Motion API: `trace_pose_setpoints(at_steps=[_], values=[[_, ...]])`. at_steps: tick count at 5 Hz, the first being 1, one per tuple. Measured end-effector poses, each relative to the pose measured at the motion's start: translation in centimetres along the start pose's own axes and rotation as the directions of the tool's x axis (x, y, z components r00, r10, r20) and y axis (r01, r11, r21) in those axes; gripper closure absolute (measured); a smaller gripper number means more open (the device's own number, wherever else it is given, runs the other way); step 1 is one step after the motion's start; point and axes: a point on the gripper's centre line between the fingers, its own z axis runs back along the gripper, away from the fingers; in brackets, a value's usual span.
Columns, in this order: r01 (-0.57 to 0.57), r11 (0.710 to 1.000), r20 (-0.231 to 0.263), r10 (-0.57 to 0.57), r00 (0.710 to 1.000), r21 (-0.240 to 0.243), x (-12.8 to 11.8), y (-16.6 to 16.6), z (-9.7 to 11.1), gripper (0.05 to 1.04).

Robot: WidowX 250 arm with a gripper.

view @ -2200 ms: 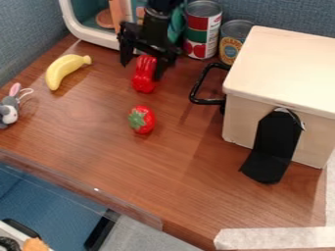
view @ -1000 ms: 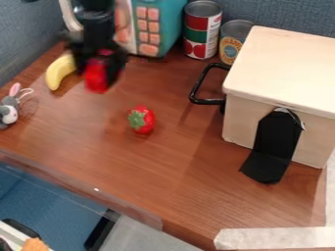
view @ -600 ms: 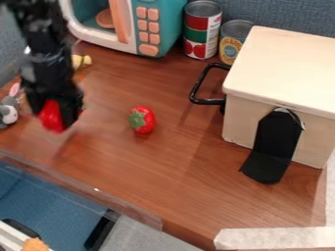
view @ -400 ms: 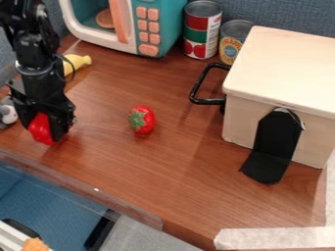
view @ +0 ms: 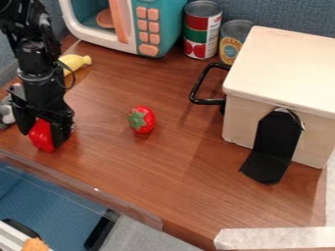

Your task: Move red pepper to the left bottom side of the table

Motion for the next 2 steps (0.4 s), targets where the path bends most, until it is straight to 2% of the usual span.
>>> trace_pose_setpoints(at_steps=[1,2], values=[[-0.007,1.0,0.018,0.007,1.0,-0.023,0.0,0.6,1.9,0.079],[-0.008,0.998,0.061,0.011,0.998,-0.055,-0.4,1.2,5.3,0.084]])
